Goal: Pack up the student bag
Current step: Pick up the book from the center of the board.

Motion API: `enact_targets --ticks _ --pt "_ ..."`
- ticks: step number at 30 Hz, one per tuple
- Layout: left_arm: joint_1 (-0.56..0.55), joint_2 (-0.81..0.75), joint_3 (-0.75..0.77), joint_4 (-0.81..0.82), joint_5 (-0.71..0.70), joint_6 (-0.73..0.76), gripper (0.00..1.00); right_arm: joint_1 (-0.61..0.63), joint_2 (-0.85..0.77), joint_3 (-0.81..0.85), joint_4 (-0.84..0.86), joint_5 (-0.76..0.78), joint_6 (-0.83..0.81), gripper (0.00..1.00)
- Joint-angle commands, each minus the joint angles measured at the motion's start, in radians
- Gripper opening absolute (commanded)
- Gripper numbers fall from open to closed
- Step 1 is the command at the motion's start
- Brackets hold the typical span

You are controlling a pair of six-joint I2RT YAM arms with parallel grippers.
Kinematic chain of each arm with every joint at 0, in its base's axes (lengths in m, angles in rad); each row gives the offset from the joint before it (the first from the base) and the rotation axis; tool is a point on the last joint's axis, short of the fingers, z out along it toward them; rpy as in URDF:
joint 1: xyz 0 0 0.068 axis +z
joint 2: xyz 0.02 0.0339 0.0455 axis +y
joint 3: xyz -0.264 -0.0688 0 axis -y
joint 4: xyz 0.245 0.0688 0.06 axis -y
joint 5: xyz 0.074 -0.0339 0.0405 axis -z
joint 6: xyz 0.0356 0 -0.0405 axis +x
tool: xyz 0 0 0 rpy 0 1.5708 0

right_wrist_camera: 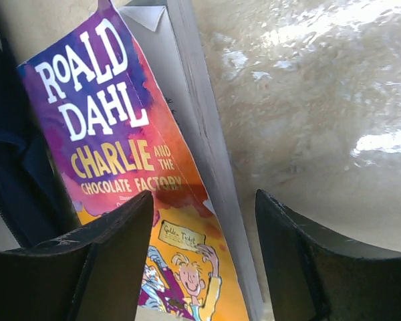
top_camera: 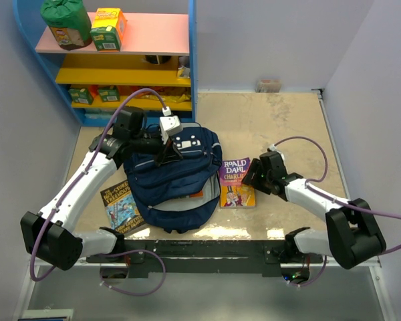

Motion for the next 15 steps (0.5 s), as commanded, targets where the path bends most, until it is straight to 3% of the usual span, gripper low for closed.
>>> enact_targets --ticks 1,15 --pt "0.022 -0.018 -0.007 0.116 -0.046 0.02 0.0 0.001 0.007 -0.01 0.101 -0.058 0.028 0.64" --pt "0.022 -0.019 -0.011 0.127 -0.041 0.013 0.0 0.051 -0.051 0.05 0.182 -0.231 0.13 0.59"
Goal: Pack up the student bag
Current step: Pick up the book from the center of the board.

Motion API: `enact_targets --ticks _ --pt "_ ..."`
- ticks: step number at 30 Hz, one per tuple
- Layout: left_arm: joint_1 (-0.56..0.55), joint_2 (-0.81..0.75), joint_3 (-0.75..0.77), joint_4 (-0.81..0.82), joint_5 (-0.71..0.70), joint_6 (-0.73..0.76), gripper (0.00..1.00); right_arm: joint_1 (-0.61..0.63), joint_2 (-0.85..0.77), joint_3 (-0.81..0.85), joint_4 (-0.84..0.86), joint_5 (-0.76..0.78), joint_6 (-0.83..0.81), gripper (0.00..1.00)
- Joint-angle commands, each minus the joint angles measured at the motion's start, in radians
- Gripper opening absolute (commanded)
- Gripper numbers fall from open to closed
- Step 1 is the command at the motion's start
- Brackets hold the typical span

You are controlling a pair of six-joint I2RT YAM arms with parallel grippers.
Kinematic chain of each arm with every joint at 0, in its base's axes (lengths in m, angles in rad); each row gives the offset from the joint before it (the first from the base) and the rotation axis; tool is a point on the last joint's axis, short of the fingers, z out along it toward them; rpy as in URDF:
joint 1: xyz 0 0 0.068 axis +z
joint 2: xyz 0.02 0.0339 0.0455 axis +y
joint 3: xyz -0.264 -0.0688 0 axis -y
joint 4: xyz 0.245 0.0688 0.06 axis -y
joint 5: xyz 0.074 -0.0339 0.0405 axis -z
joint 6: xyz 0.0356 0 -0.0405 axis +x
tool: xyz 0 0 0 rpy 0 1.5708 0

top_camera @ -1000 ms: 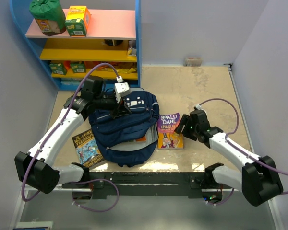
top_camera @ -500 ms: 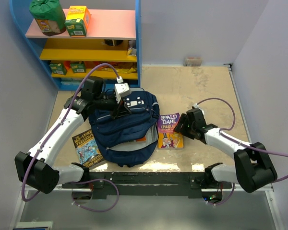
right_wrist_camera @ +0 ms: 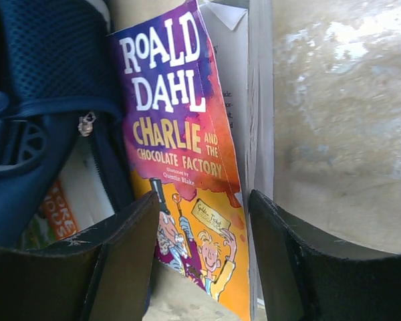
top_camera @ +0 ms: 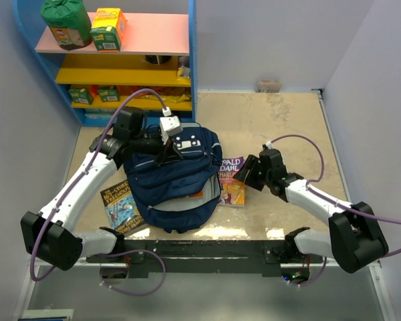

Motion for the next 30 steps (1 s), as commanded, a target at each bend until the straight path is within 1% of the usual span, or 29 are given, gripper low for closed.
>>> enact_targets --ticks 1,5,7,11,12,19,20,21,23,27,29,30 --pt "0.022 -0.018 0.001 0.117 -0.045 0.014 0.0 0.03 -0.029 0.038 0.112 -0.077 0.057 0.59" --pt "0.022 -0.021 0.001 0.116 -0.045 0.017 0.0 0.062 -0.019 0.036 0.168 -0.086 0.08 0.59" --pt "0.022 -0.021 0.001 0.114 -0.043 0.017 0.0 0.063 0.001 0.013 0.212 -0.126 0.111 0.59" --pt "0.022 -0.024 0.005 0.108 -0.046 0.023 0.0 0.073 0.026 -0.034 0.391 -0.181 0.169 0.6" --pt "0.022 -0.026 0.008 0.107 -0.049 0.026 0.0 0.078 0.035 -0.038 0.401 -0.18 0.171 0.6" --pt "0.022 -0.033 0.008 0.094 -0.054 0.039 0.0 0.093 0.168 -0.012 0.326 -0.105 0.102 0.59" --pt "0.022 -0.033 0.006 0.091 -0.054 0.042 0.0 0.093 0.191 -0.002 0.266 -0.086 0.096 0.59" --pt "0.022 -0.035 0.006 0.091 -0.054 0.042 0.0 0.096 0.201 0.011 0.245 -0.063 0.087 0.58" --pt "0.022 -0.035 0.003 0.088 -0.055 0.046 0.0 0.104 0.204 0.025 0.18 -0.036 0.074 0.54" --pt "0.021 -0.033 -0.003 0.097 -0.055 0.042 0.0 0.104 0.15 0.042 0.136 -0.011 0.065 0.5" --pt "0.022 -0.032 -0.006 0.1 -0.052 0.037 0.0 0.106 0.138 0.06 0.093 -0.006 0.061 0.45" --pt "0.022 -0.033 -0.006 0.102 -0.052 0.037 0.0 0.106 0.129 0.088 0.083 -0.005 0.056 0.41"
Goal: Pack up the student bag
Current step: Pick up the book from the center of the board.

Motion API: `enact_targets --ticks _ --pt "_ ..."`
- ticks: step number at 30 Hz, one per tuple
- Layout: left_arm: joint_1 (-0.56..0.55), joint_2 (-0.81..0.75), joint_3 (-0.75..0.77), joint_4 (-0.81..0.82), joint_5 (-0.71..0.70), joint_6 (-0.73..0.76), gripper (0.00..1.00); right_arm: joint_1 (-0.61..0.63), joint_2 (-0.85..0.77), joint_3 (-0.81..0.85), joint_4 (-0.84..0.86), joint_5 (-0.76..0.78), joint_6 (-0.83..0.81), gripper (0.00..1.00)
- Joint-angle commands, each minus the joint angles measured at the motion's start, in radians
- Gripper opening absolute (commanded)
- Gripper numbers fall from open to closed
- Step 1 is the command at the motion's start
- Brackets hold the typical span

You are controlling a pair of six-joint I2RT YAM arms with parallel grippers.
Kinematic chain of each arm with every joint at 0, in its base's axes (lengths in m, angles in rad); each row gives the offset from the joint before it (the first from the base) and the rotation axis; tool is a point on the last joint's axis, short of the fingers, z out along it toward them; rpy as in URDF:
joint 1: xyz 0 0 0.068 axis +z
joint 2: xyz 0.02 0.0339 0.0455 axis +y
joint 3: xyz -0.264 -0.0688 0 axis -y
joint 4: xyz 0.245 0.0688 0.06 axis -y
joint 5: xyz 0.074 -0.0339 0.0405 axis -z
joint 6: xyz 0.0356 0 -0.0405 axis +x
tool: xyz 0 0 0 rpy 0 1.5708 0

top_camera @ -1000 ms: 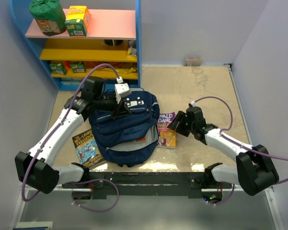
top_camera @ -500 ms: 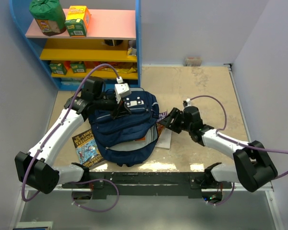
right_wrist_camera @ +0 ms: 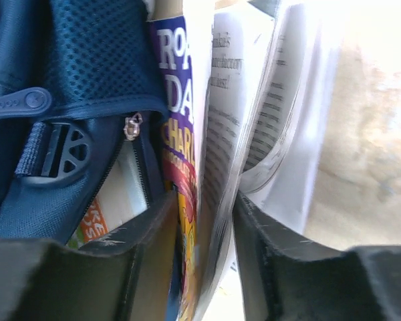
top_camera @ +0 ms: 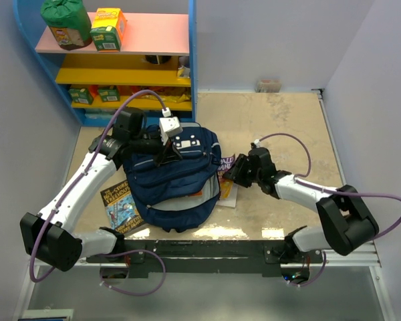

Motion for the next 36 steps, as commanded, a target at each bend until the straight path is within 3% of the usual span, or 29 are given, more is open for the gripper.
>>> enact_targets --ticks 1,5,7,12,16,26,31,36 --pt "0.022 -0.024 -0.003 0.106 -0.04 0.018 0.0 0.013 -0.028 0.079 -0.15 0.041 -0.041 0.39" --pt "0.022 -0.024 -0.003 0.108 -0.043 0.015 0.0 0.015 -0.066 0.143 -0.249 0.035 -0.067 0.35" --pt "0.022 -0.024 -0.003 0.112 -0.043 0.011 0.0 0.015 -0.08 0.16 -0.263 0.035 -0.079 0.28" --pt "0.02 -0.027 -0.005 0.112 -0.043 0.004 0.0 0.015 -0.054 0.136 -0.254 0.023 -0.079 0.0" --pt "0.022 -0.03 0.003 0.111 -0.049 0.006 0.0 0.015 -0.086 0.131 -0.279 0.029 -0.081 0.0" --pt "0.02 -0.017 0.024 0.155 -0.057 -0.045 0.0 0.015 -0.432 0.293 -0.56 0.092 -0.09 0.0" --pt "0.022 -0.014 0.047 0.204 -0.067 -0.086 0.0 0.013 -0.529 0.352 -0.585 0.002 -0.01 0.0" --pt "0.022 -0.023 0.069 0.281 -0.107 -0.164 0.0 0.016 -0.626 0.265 -0.524 -0.124 0.109 0.0"
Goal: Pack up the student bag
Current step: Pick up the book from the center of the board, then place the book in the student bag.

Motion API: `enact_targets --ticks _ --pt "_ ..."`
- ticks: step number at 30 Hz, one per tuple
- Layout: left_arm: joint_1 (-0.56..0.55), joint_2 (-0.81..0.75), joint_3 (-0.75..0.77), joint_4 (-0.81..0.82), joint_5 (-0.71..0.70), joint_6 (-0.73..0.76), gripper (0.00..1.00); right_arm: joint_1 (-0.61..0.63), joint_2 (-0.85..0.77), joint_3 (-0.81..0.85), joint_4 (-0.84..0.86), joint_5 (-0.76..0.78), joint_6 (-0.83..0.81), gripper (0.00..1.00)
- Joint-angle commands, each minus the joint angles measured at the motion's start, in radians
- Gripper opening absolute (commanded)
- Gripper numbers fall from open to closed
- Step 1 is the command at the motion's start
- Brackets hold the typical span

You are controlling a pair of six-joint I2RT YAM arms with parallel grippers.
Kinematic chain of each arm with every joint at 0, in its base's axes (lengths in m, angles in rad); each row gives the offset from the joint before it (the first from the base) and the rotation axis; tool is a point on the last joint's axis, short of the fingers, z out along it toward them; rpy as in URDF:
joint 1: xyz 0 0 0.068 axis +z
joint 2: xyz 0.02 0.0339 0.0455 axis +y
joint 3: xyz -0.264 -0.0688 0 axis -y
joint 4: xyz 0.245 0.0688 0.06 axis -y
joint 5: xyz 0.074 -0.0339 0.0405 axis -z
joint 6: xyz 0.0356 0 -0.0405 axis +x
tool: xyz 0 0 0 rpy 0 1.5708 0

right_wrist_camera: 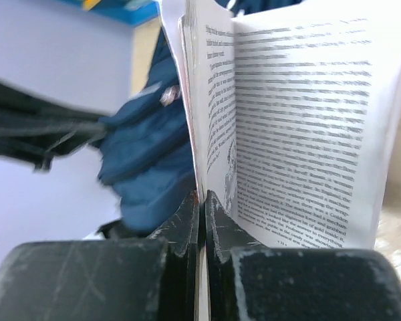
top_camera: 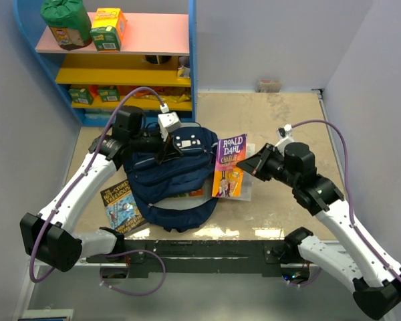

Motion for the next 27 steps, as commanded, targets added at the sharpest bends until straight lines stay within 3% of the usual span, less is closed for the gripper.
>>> enact_targets --ticks 1,6,11,19,27 --pt "0.022 -0.036 0.07 0.254 -0.098 -0.087 0.0 0.005 -0.079 -0.052 0.046 -0.127 0.127 0.0" --pt "0.022 -0.059 0.084 0.345 -0.18 -0.175 0.0 0.005 -0.142 -0.109 0.021 -0.152 0.164 0.0" --pt "0.021 -0.05 0.087 0.36 -0.14 -0.219 0.0 0.005 -0.171 -0.187 0.058 -0.188 0.202 0.0" --pt "0.021 -0.071 0.021 0.337 -0.039 -0.227 0.0 0.027 -0.096 -0.291 0.343 -0.282 0.344 0.0" --pt "0.021 -0.085 -0.017 0.369 0.006 -0.255 0.0 0.181 0.024 -0.307 0.506 -0.218 0.422 0.0"
